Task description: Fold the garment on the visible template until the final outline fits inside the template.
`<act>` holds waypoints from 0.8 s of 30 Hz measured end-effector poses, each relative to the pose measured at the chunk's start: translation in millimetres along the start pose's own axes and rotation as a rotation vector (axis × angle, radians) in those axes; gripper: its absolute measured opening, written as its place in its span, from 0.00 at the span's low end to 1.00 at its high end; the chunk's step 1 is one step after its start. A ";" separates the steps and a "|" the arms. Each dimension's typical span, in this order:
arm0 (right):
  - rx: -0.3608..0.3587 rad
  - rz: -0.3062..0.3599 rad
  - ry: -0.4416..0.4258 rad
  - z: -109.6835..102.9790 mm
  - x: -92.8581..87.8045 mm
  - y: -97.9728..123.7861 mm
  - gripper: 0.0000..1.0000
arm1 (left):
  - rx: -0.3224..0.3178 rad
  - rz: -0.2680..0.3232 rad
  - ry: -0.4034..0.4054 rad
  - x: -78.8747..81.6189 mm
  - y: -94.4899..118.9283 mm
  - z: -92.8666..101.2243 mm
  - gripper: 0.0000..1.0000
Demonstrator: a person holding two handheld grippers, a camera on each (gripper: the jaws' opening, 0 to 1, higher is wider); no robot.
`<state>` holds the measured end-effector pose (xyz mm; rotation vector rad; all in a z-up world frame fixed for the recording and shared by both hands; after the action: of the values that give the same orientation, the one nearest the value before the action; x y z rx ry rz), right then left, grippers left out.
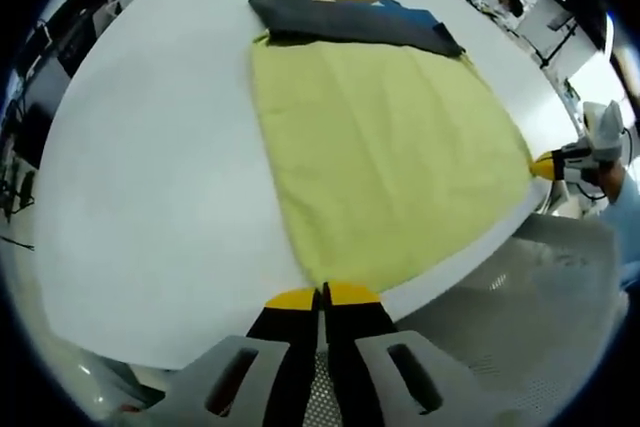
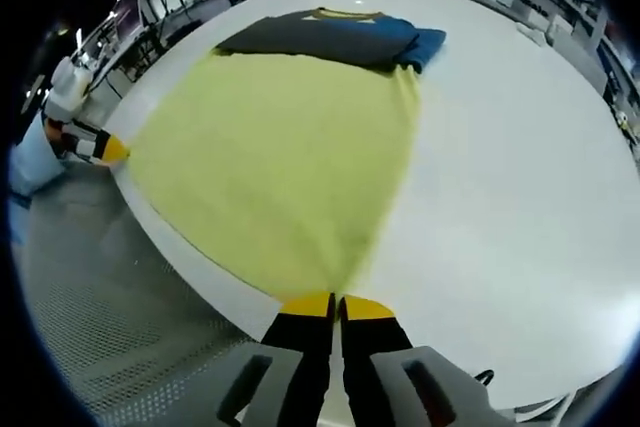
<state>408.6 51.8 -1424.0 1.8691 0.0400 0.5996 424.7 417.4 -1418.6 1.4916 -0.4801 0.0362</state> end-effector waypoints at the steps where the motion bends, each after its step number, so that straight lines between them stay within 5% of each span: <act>1: 0.002 0.001 -0.003 -0.1 -0.2 0.0 0.00 | -0.002 0.001 0.001 0.0 0.0 -0.2 0.00; 24: 0.122 0.005 -0.065 -12.4 -4.1 24.0 0.00 | -0.077 -0.011 -0.010 -1.8 27.6 -5.7 0.00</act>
<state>393.7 52.2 -1401.1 2.0061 0.0304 0.5500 416.0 426.1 -1393.2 1.4198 -0.4760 0.0020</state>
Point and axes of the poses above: the point that each gripper's makers call its tool centre point, and the gripper's own axes: y roughly backward along the fingers, z roughly to its right, x roughly out of its top, the point moved 3 cm from there along y, roughly backward along the fingers, and after that the axes turned 10 degrees about x, right-handed, at the moved point
